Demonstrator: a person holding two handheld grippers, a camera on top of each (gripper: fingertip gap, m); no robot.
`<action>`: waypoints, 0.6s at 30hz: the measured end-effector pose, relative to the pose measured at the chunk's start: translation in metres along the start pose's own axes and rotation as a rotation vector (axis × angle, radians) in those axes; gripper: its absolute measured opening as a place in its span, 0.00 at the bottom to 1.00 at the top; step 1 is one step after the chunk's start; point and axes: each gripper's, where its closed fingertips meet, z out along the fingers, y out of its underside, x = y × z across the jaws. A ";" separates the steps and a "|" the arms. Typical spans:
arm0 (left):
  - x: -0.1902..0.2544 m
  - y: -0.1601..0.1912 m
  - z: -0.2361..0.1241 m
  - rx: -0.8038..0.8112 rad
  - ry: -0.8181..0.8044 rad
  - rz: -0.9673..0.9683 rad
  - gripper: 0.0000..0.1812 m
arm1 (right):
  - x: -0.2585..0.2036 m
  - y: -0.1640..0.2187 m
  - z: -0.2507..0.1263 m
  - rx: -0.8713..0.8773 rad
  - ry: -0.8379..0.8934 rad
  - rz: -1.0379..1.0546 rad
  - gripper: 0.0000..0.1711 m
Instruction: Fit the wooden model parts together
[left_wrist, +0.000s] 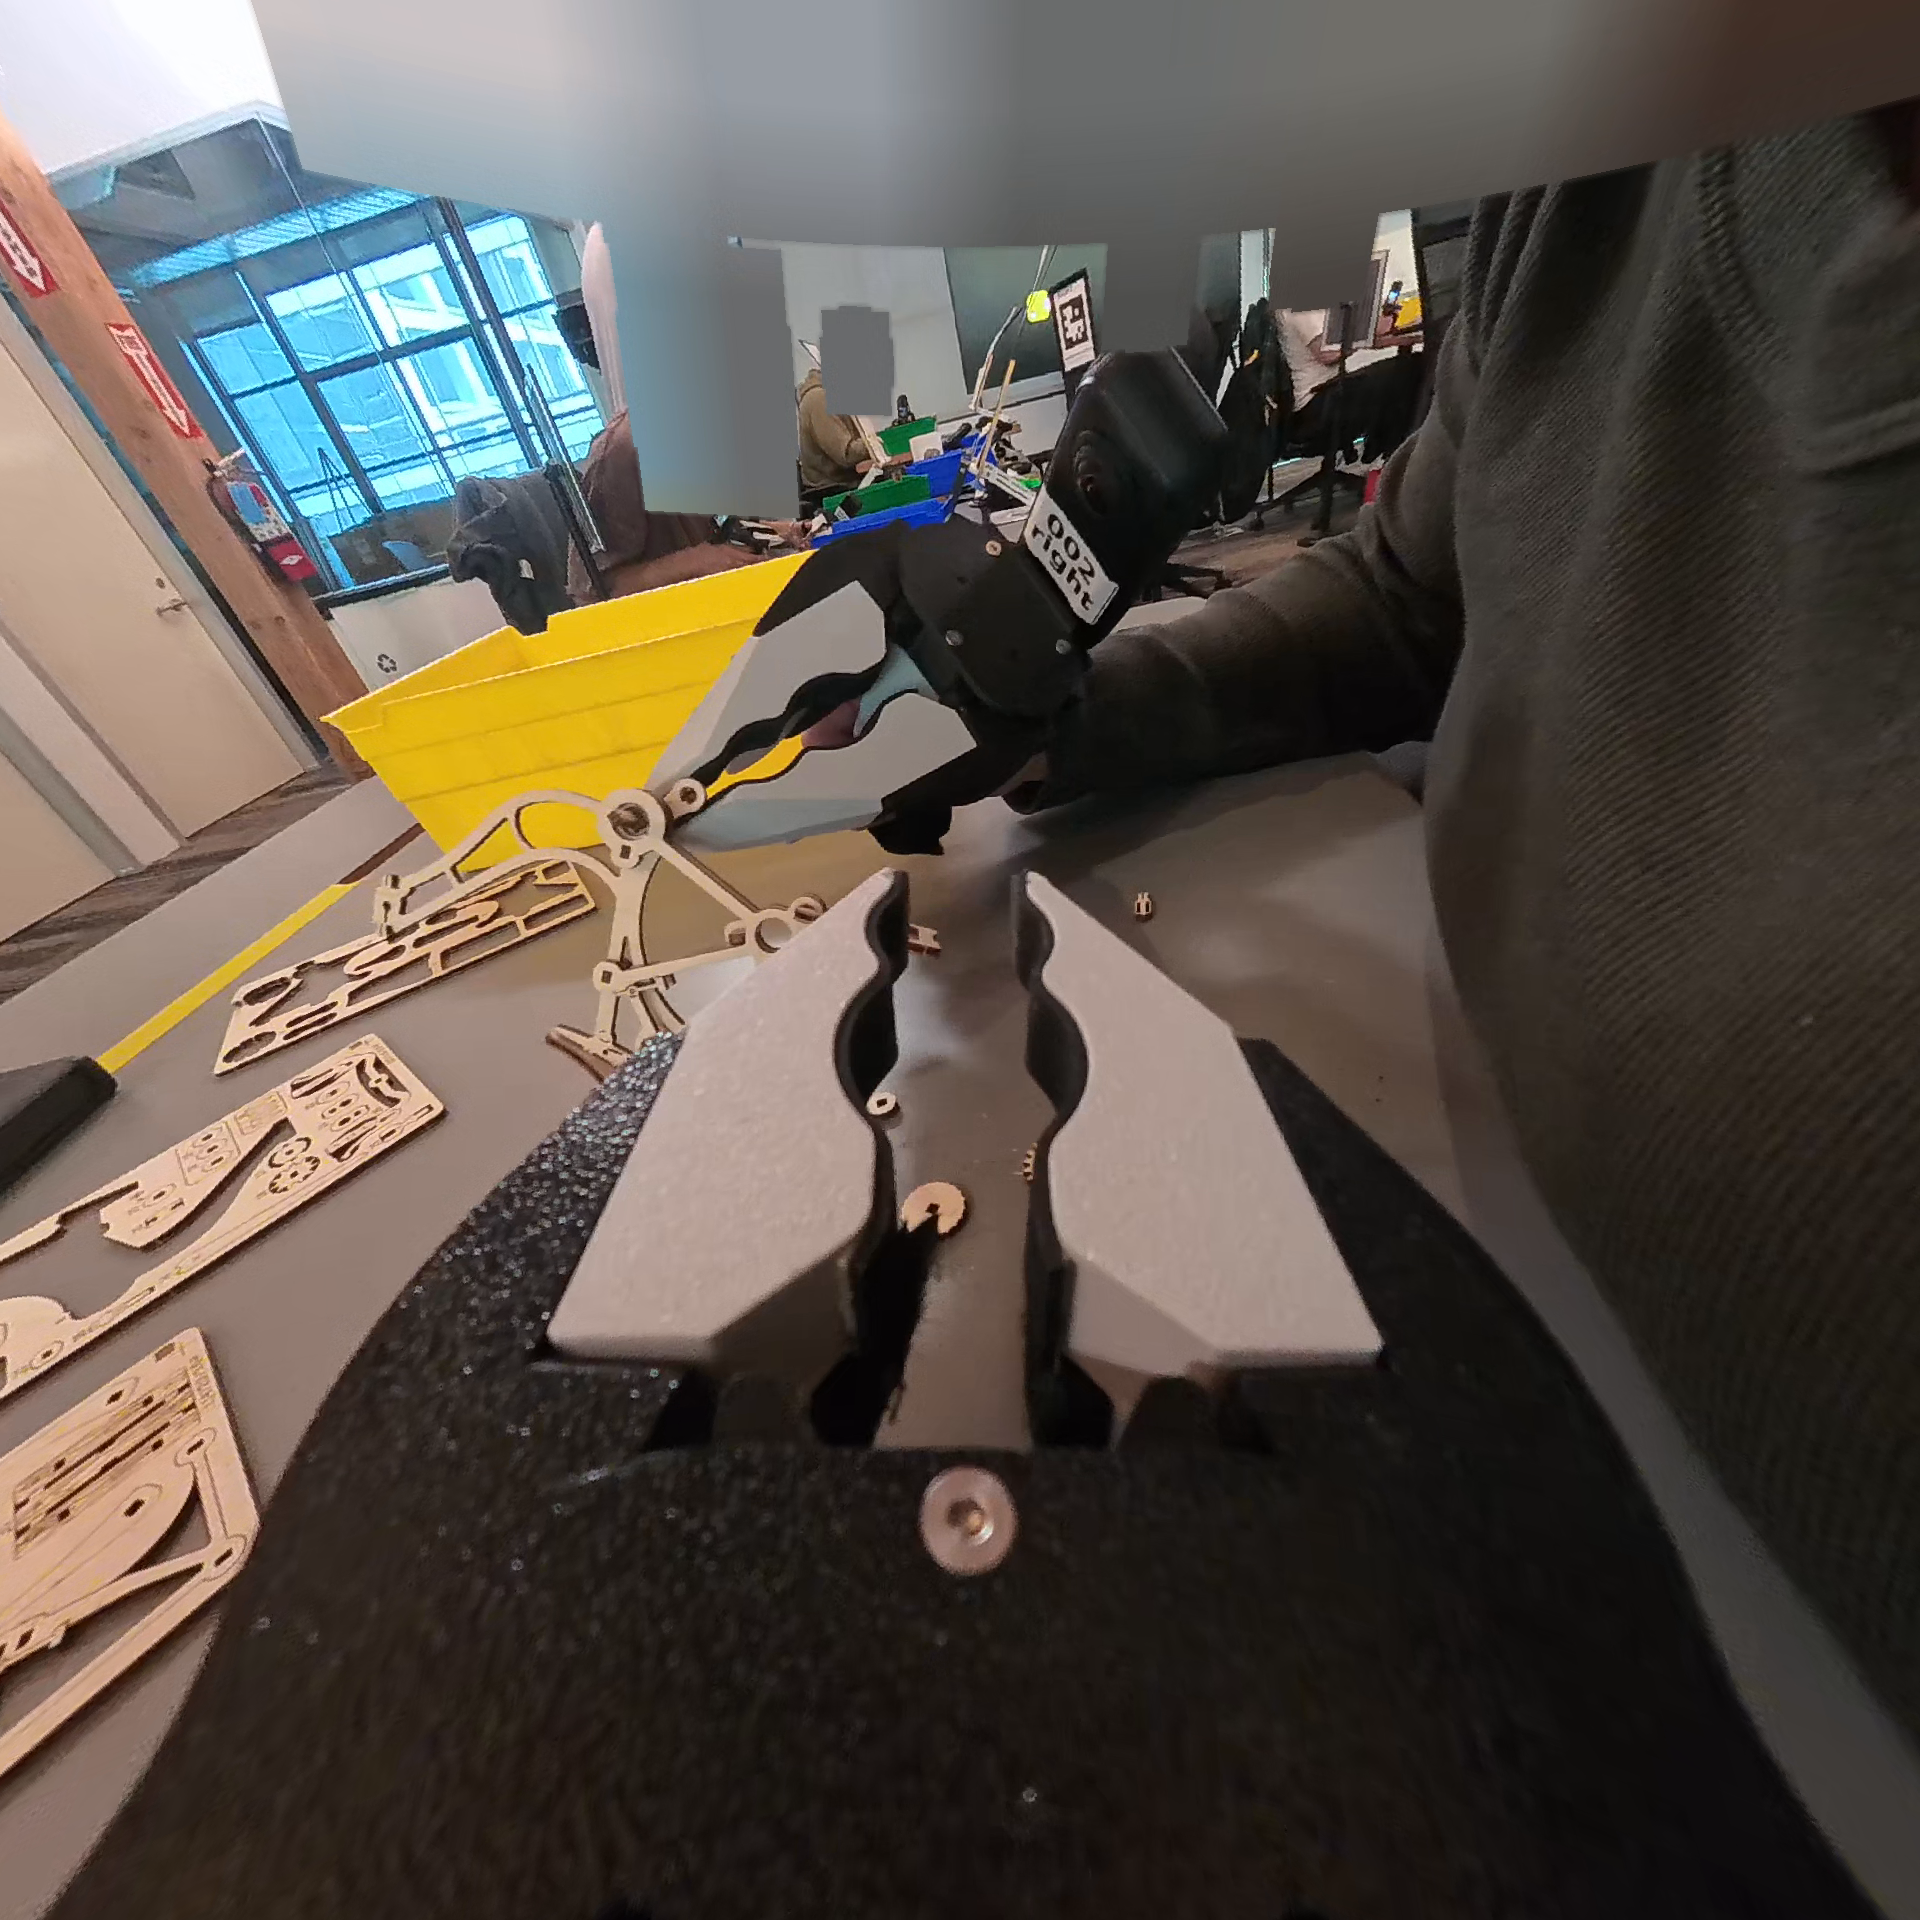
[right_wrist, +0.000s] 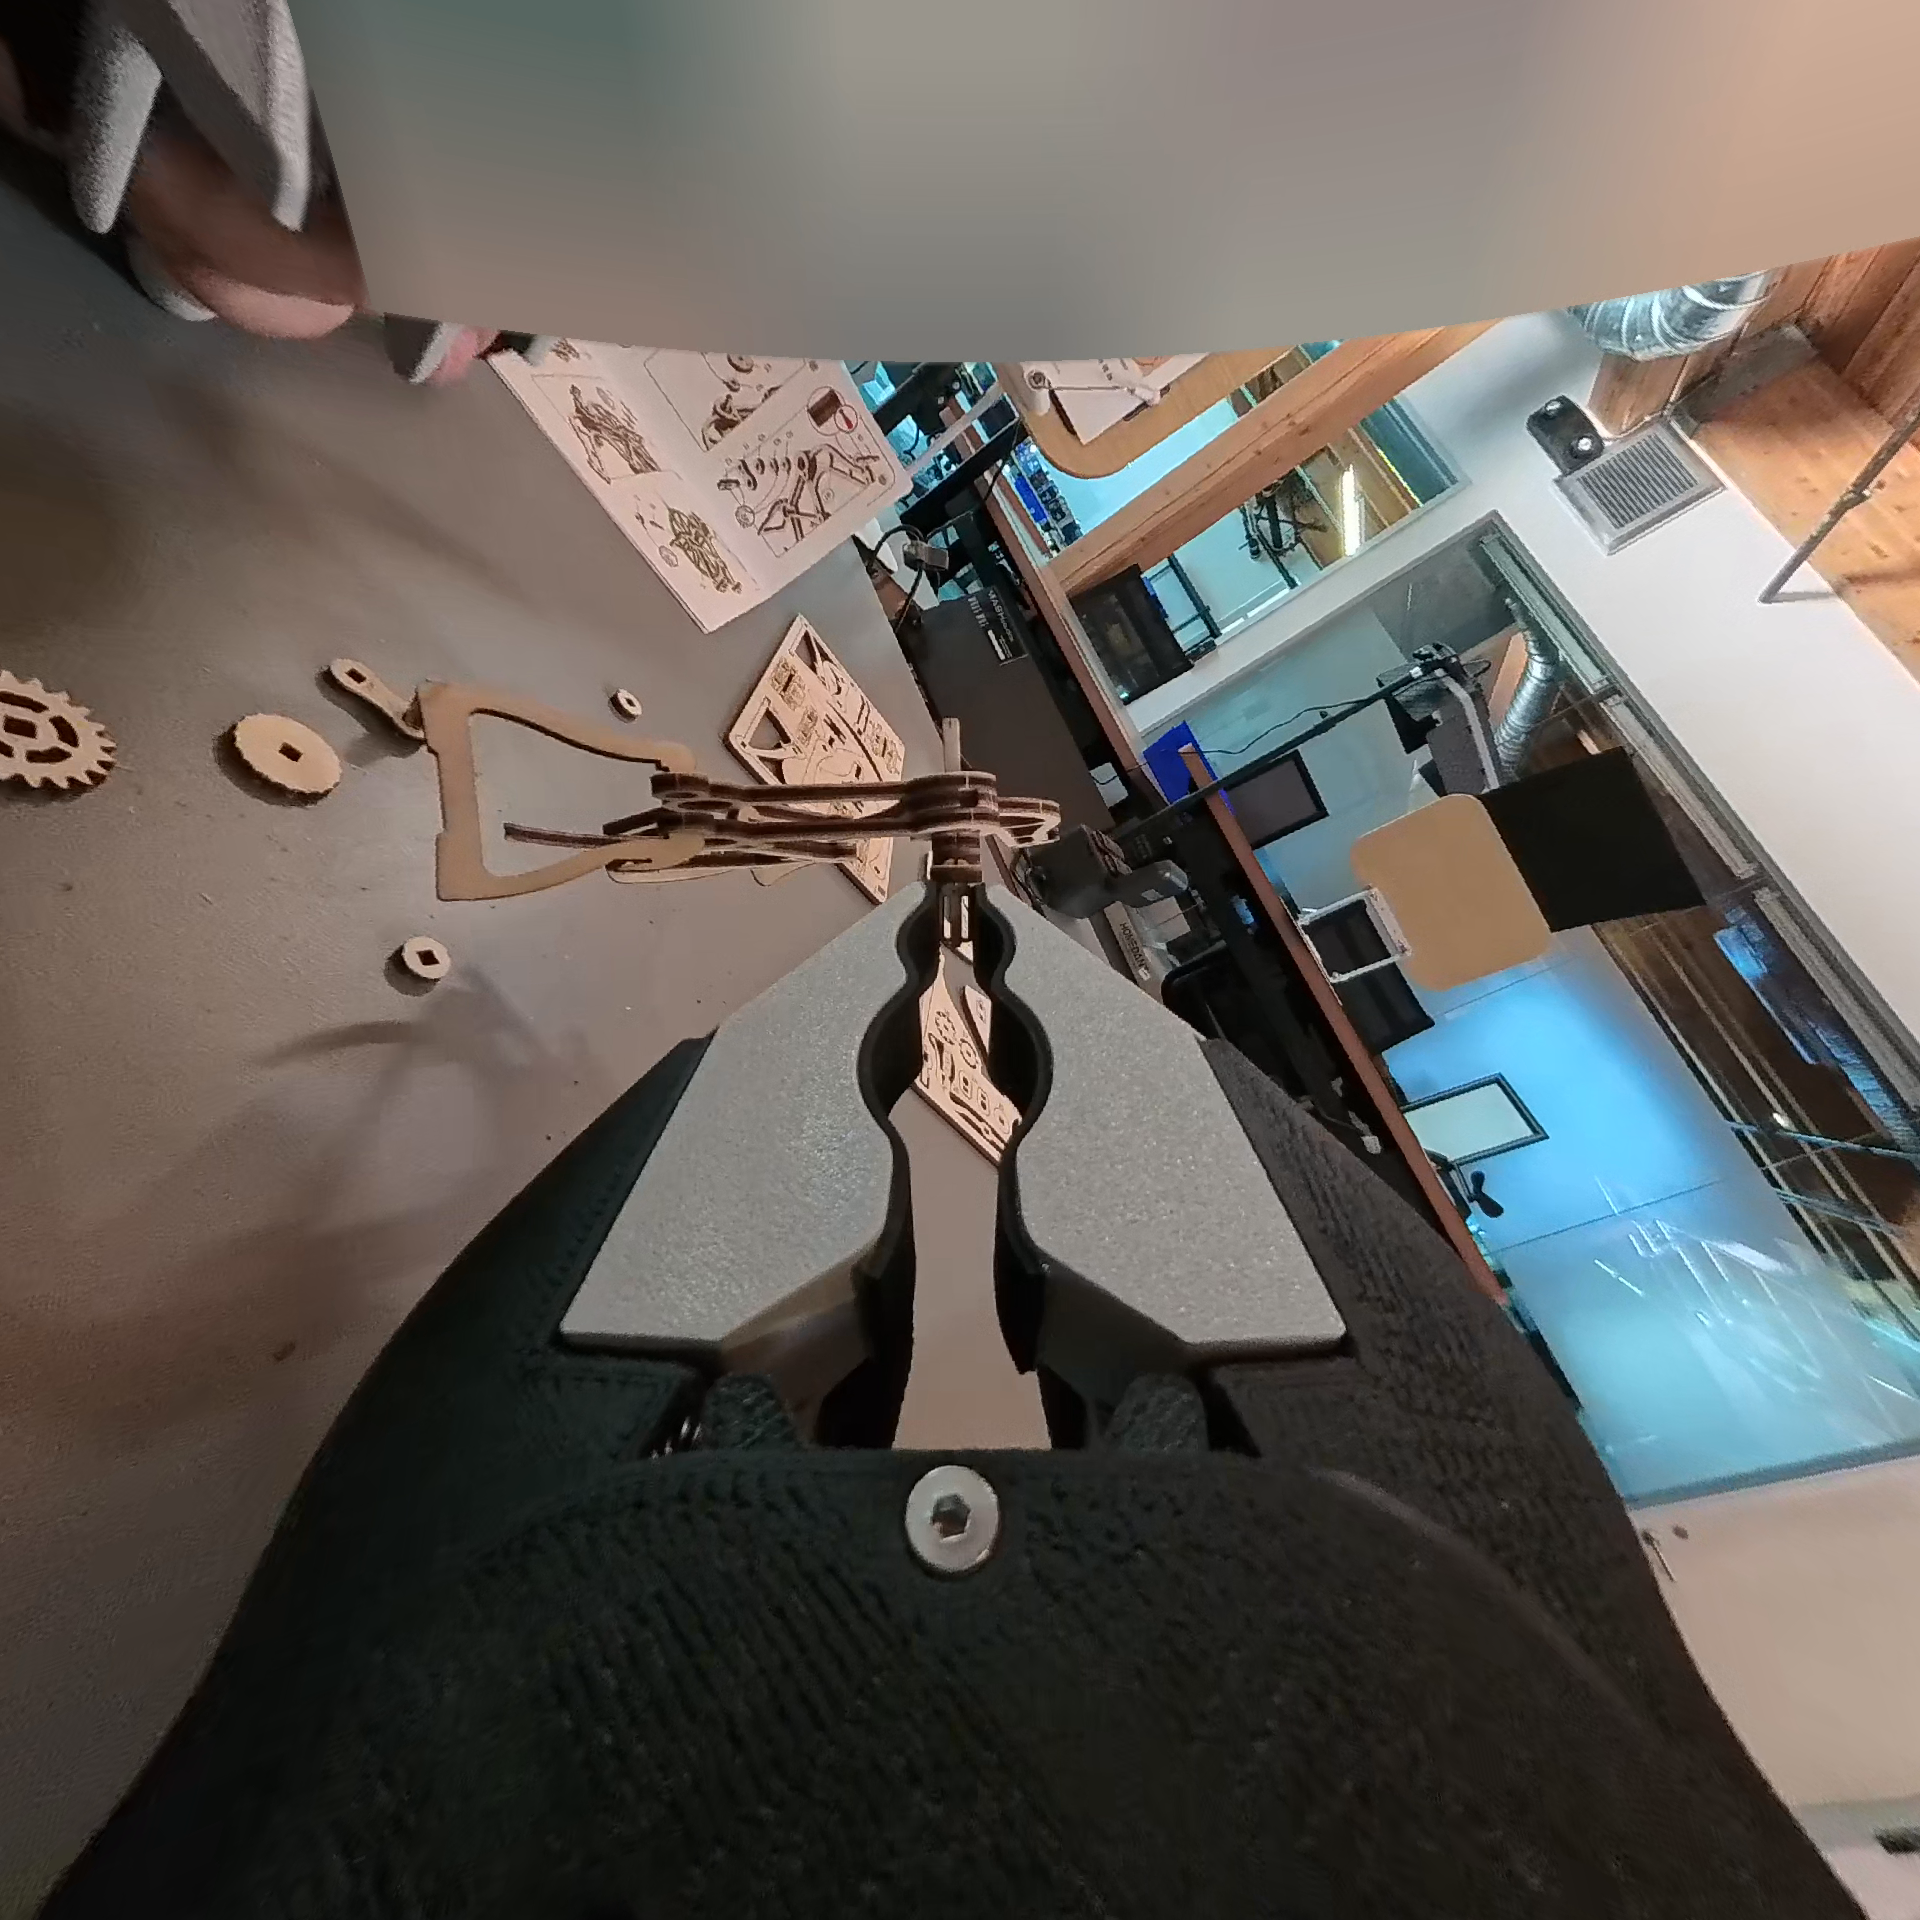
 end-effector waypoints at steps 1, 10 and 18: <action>0.000 0.000 0.000 -0.001 0.001 0.000 0.09 | 0.000 0.000 0.000 -0.001 0.001 0.000 0.02; 0.003 0.001 0.001 -0.007 0.009 0.013 0.08 | 0.012 0.011 -0.003 -0.035 0.039 -0.021 0.02; 0.003 0.001 0.001 -0.008 0.010 0.018 0.08 | 0.019 0.020 -0.005 -0.057 0.062 -0.009 0.02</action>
